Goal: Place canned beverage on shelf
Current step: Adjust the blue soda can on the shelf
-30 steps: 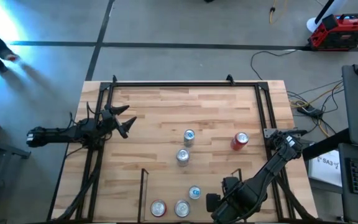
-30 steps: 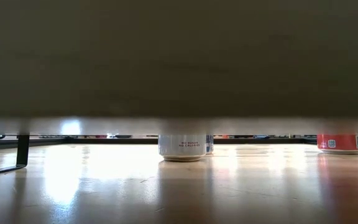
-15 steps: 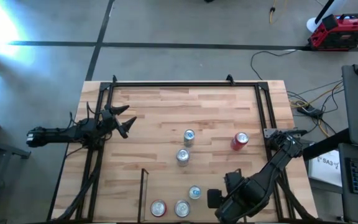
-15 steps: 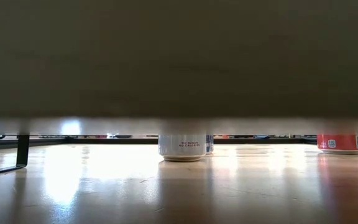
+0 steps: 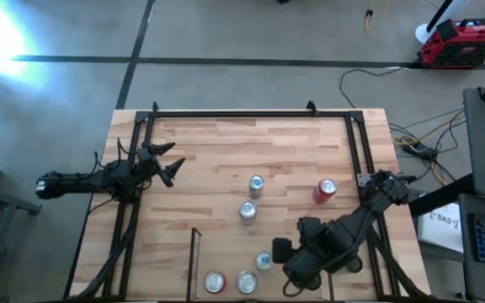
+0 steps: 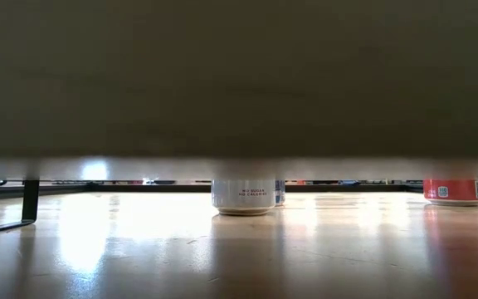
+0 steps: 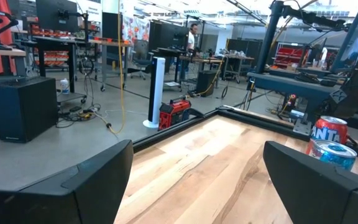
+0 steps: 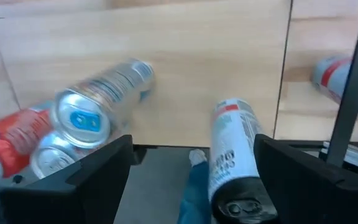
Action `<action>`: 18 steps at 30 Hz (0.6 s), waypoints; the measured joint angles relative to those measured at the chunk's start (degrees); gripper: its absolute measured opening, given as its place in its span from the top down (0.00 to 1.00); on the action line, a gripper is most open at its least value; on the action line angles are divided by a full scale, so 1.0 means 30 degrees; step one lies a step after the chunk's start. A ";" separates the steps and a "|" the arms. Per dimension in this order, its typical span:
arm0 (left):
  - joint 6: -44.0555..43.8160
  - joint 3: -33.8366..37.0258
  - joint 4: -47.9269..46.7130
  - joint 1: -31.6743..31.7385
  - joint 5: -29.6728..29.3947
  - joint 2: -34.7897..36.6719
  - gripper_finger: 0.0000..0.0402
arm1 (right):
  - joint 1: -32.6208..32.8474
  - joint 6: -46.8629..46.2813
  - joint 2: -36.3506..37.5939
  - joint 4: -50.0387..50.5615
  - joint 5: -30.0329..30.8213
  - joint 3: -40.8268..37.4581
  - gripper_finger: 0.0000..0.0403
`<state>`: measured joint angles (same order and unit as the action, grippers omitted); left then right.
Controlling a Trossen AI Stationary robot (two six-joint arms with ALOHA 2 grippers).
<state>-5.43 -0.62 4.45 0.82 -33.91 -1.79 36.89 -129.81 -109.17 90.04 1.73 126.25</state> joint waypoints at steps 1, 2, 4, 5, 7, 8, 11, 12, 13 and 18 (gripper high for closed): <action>0.0000 0.0000 0.0000 0.0000 0.0000 -0.0004 0.14 | -0.0196 0.0234 0.0033 -0.0004 0.0061 0.0000 0.21; 0.0000 0.0000 0.0000 0.0000 -0.0006 0.0004 0.14 | -0.0421 0.0612 0.0040 0.0000 0.0144 0.0002 0.21; 0.0000 0.0000 0.0000 0.0000 0.0000 -0.0004 0.14 | -0.0802 0.1562 0.0040 -0.0014 0.0448 -0.0004 0.21; 0.0000 0.0000 0.0000 0.0000 -0.0007 0.0003 0.14 | -0.1003 0.2104 0.0013 -0.0080 0.0469 -0.0003 0.21; 0.0000 0.0000 0.0000 0.0000 0.0000 -0.0004 0.14 | -0.1388 0.3192 -0.0117 -0.0350 0.0479 0.0003 0.21; 0.0000 0.0000 0.0000 0.0004 -0.0004 0.0004 0.14 | -0.1526 0.3712 -0.0200 -0.0499 0.0487 0.0003 0.21; 0.0000 0.0000 0.0000 0.0002 0.0000 -0.0004 0.14 | -0.1942 0.5238 -0.0540 -0.1189 0.0463 -0.0004 0.20; 0.0000 0.0000 0.0000 0.0002 -0.0007 -0.0004 0.14 | -0.2040 0.5711 -0.0615 -0.1309 0.0450 -0.0004 0.20; 0.0000 0.0000 0.0000 0.0007 -0.0007 -0.0004 0.14 | -0.2141 0.6237 -0.0687 -0.1516 0.0453 -0.0004 0.20; 0.0000 0.0000 0.0000 0.0000 -0.0004 -0.0004 0.14 | -0.2355 0.8381 -0.0886 -0.2592 0.0517 -0.0004 0.17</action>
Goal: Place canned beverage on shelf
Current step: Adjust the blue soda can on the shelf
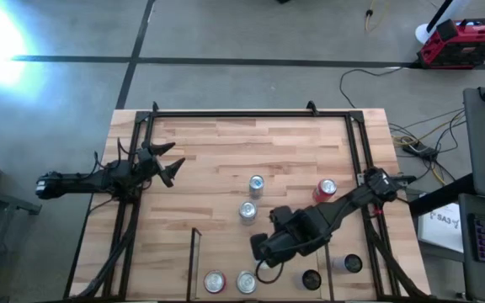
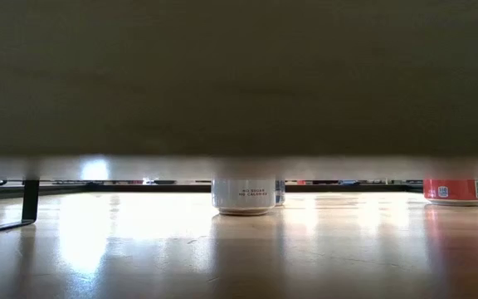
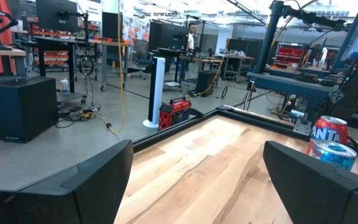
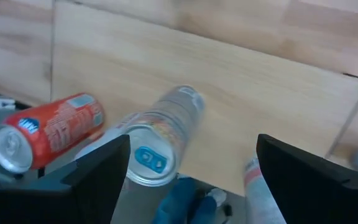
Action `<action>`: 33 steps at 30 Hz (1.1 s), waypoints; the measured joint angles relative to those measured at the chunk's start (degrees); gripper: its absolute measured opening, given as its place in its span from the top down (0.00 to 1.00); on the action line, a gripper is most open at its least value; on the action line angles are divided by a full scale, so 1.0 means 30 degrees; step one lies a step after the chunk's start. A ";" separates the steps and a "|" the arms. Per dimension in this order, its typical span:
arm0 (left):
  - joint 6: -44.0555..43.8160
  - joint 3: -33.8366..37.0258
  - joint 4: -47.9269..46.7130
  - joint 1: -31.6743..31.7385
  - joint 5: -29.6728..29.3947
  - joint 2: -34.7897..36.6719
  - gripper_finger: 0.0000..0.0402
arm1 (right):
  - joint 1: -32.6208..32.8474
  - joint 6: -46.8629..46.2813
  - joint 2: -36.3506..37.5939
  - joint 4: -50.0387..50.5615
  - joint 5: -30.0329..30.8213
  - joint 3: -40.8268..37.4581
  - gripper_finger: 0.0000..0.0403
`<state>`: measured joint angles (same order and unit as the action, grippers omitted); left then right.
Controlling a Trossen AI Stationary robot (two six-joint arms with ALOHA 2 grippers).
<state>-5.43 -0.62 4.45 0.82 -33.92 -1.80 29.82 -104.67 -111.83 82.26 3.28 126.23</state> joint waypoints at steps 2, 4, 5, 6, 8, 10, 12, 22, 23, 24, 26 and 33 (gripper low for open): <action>0.0000 0.0000 0.0000 0.0005 -0.0004 0.0000 0.14 | -0.0022 0.0925 -0.0096 -0.0408 0.0088 0.0000 0.16; 0.0000 0.0000 0.0000 0.0000 0.0003 0.0000 0.14 | -0.0014 0.1838 -0.0161 -0.0801 0.0097 0.0000 0.15; 0.0000 0.0000 0.0000 0.0004 -0.0004 0.0000 0.14 | -0.0014 0.2231 -0.0195 -0.0999 0.0064 0.0000 0.15; 0.0000 0.0000 0.0000 0.0004 -0.0004 0.0000 0.14 | -0.0014 0.2542 -0.0231 -0.1152 0.0002 0.0000 0.14; 0.0000 0.0000 0.0000 0.0000 -0.0004 0.0000 0.14 | 0.0007 0.3199 -0.0320 -0.1470 -0.0070 0.0000 0.14; 0.0000 0.0000 0.0000 0.0004 0.0002 0.0000 0.14 | 0.0014 0.3774 -0.0455 -0.1808 -0.0082 0.0000 0.14; 0.0000 0.0000 0.0000 0.0007 -0.0001 0.0000 0.14 | 0.0051 0.4174 -0.0618 -0.1909 -0.0084 0.0000 0.14; 0.0000 0.0000 0.0000 0.0002 0.0001 0.0000 0.14 | 0.0099 0.4920 -0.1789 -0.2449 -0.0735 0.0000 0.13; 0.0000 0.0000 0.0002 0.0007 0.0003 0.0000 0.14 | 0.0136 0.4936 -0.1848 -0.2635 -0.0744 0.0000 0.13; 0.0000 0.0000 0.0007 0.0000 -0.0003 0.0000 0.14 | 0.0170 0.4972 -0.1911 -0.2744 -0.0744 0.0000 0.13; 0.0000 0.0000 0.0007 0.0000 0.0004 0.0000 0.14 | 0.0226 0.4966 -0.1945 -0.2595 -0.0748 0.0000 0.13; 0.0000 0.0000 0.0015 0.0000 0.0004 0.0000 0.14 | 0.0270 0.4740 -0.1675 -0.1898 -0.0754 0.0000 0.13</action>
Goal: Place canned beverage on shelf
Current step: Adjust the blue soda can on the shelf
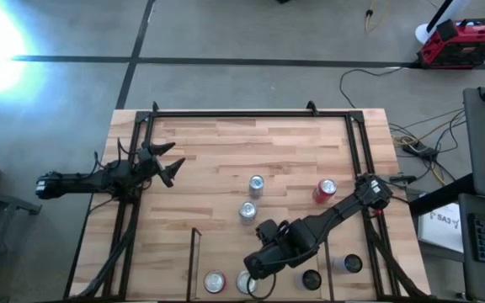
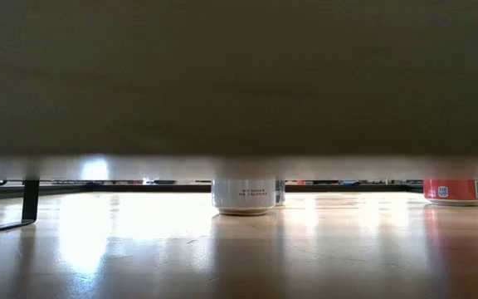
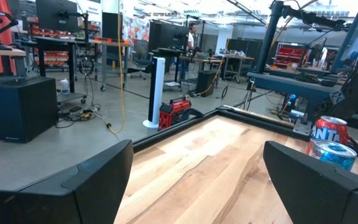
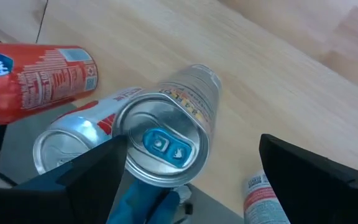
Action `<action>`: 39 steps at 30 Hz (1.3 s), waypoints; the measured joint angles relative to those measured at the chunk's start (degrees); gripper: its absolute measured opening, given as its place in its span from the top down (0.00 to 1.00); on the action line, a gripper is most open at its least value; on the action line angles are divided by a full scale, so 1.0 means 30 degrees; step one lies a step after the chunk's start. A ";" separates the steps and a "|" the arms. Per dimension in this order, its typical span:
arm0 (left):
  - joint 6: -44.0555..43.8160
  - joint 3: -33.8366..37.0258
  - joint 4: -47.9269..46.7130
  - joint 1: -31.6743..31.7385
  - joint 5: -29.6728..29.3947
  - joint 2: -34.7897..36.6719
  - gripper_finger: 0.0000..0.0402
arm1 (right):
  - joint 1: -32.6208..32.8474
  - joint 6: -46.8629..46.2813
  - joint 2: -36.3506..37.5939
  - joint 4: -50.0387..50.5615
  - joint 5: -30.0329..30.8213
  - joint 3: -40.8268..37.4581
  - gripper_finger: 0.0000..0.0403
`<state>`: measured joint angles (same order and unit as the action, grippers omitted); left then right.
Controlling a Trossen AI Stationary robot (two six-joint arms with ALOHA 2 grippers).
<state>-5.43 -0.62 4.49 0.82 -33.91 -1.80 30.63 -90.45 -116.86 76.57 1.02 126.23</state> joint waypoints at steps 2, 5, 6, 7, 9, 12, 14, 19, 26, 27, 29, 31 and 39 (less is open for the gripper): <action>0.0000 0.0000 0.0000 0.0006 0.0000 0.0000 0.14 | 0.0000 -0.0158 0.0136 0.0017 0.0007 0.0005 0.13; 0.0000 0.0000 0.0000 0.0000 0.0000 0.0000 0.14 | 0.0000 -0.0342 0.0200 0.0304 0.0164 0.0386 0.13; 0.0000 0.0000 0.0000 0.0000 0.0000 0.0000 0.14 | -0.0007 -0.0335 0.0203 0.0400 0.0200 0.0562 0.13; 0.0000 0.0000 0.0000 0.0002 -0.0002 0.0000 0.14 | -0.0007 -0.0326 0.0203 0.0486 0.0284 0.0718 0.13; 0.0000 0.0000 0.0000 0.0000 0.0000 0.0000 0.14 | -0.0007 -0.0338 0.0211 0.0431 0.0534 0.1017 0.14; 0.0000 0.0000 0.0000 0.0001 -0.0001 0.0000 0.14 | 0.0036 -0.0116 0.0218 0.0166 0.0692 0.1256 0.14; 0.0000 0.0000 0.0000 0.0000 0.0000 0.0000 0.14 | 0.0064 0.0058 0.0178 0.0026 0.0692 0.1260 0.14; 0.0000 0.0000 0.0000 0.0004 -0.0004 0.0000 0.14 | 0.0073 0.0361 -0.0422 -0.0210 0.0670 0.1257 0.14; 0.0000 0.0000 0.0007 0.0007 -0.0007 0.0000 0.14 | 0.0073 0.0646 -0.0978 -0.0224 0.0665 0.1253 0.14; 0.0000 0.0000 0.0007 0.0000 0.0000 0.0000 0.14 | 0.0073 0.0680 -0.1076 -0.0221 0.0666 0.1253 0.14; 0.0000 0.0000 0.0007 0.0006 -0.0001 0.0000 0.14 | 0.0073 0.0718 -0.1238 -0.0232 0.0663 0.1253 0.14; 0.0000 0.0000 0.0007 0.0005 0.0000 0.0000 0.14 | 0.0066 0.0675 -0.1313 -0.0208 0.0656 0.1253 0.15; 0.0000 0.0000 0.0007 0.0006 0.0000 0.0000 0.14 | 0.0066 0.0513 -0.1414 -0.0217 0.0685 0.1253 0.22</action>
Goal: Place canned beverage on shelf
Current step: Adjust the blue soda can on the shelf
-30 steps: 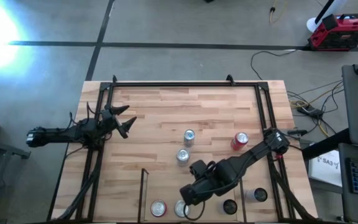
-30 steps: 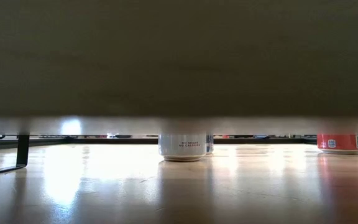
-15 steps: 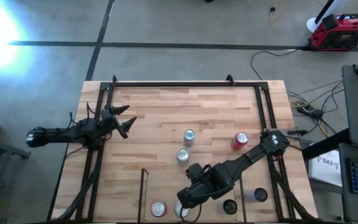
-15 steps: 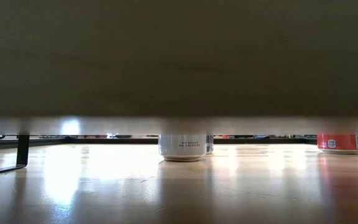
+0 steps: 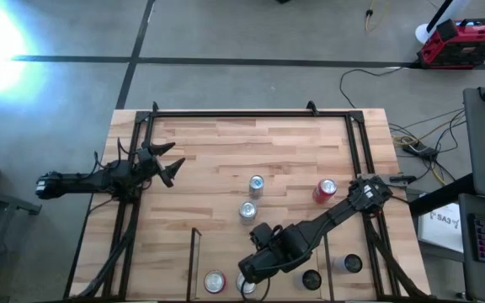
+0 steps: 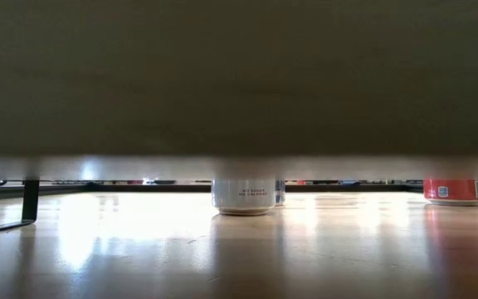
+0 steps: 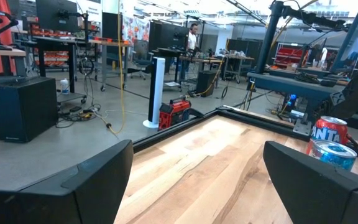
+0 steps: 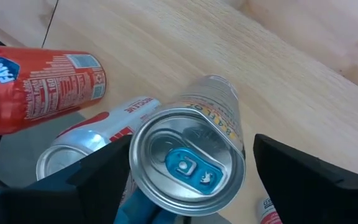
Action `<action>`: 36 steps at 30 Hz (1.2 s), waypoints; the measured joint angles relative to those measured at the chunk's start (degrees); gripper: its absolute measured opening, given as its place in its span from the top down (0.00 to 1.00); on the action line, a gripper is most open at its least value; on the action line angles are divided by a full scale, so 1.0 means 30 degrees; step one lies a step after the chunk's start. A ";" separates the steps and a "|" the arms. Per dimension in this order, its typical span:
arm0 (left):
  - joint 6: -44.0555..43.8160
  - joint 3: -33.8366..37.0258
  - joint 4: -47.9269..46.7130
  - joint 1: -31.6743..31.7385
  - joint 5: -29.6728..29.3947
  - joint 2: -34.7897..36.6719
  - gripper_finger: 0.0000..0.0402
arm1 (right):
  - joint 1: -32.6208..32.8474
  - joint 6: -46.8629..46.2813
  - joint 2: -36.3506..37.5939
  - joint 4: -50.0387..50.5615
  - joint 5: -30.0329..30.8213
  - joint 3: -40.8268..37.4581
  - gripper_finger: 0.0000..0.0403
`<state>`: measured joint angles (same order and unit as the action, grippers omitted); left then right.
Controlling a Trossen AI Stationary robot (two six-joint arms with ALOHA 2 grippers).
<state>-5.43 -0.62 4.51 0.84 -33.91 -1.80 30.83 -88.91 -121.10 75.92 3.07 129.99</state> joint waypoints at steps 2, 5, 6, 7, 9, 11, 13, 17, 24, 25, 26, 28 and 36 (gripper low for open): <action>0.0000 0.0000 0.0000 -0.0006 -0.0004 0.0000 0.14 | 0.0000 -0.0186 0.0000 0.0006 0.0007 0.0000 0.25; 0.0000 0.0000 0.0000 -0.0004 -0.0003 0.0000 0.14 | 0.0000 -0.0363 0.0000 -0.0001 0.0046 0.0000 0.29; 0.0000 0.0000 0.0000 -0.0002 -0.0004 0.0000 0.14 | 0.0000 -0.0373 0.0000 -0.0001 0.0079 0.0000 0.31; 0.0000 0.0000 0.0000 -0.0001 0.0000 0.0000 0.14 | 0.0000 -0.0440 0.0000 -0.0008 0.0141 0.0000 0.32; 0.0000 0.0000 0.0000 0.0001 0.0000 0.0000 0.14 | 0.0006 -0.0608 0.0000 0.0000 0.0168 0.0000 0.34; 0.0000 0.0000 0.0000 -0.0006 0.0000 0.0000 0.14 | 0.0000 -0.0863 0.0000 0.0000 0.0175 0.0000 0.36; 0.0000 0.0000 0.0000 0.0000 0.0000 0.0000 0.14 | 0.0012 -0.1040 0.0000 -0.0001 0.0065 0.0000 0.38; 0.0000 0.0000 0.0000 -0.0004 0.0000 0.0000 0.14 | 0.0070 -0.2003 0.0000 0.0056 -0.0545 0.0000 0.39; 0.0000 0.0000 0.0000 -0.0003 0.0000 0.0000 0.14 | 0.0371 -0.3785 0.0015 0.0510 -0.1733 0.0000 0.39; 0.0000 0.0000 0.0000 -0.0006 -0.0002 0.0000 0.14 | 0.0452 -0.4021 0.0022 0.0563 -0.1831 0.0000 0.39; 0.0000 0.0000 0.0000 -0.0006 -0.0001 0.0000 0.14 | 0.0532 -0.4159 0.0022 0.0582 -0.1921 0.0000 0.40; 0.0000 0.0000 0.0000 -0.0002 0.0000 0.0000 0.14 | 0.0739 -0.4557 0.0022 0.0582 -0.2005 0.0000 0.40; 0.0000 0.0000 0.0000 0.0001 0.0000 0.0000 0.14 | 0.1379 -0.5610 0.0022 0.0561 -0.2077 0.0104 0.40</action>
<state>-5.43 -0.62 4.51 0.84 -33.91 -1.80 34.97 -105.74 -121.03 77.60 -3.16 130.30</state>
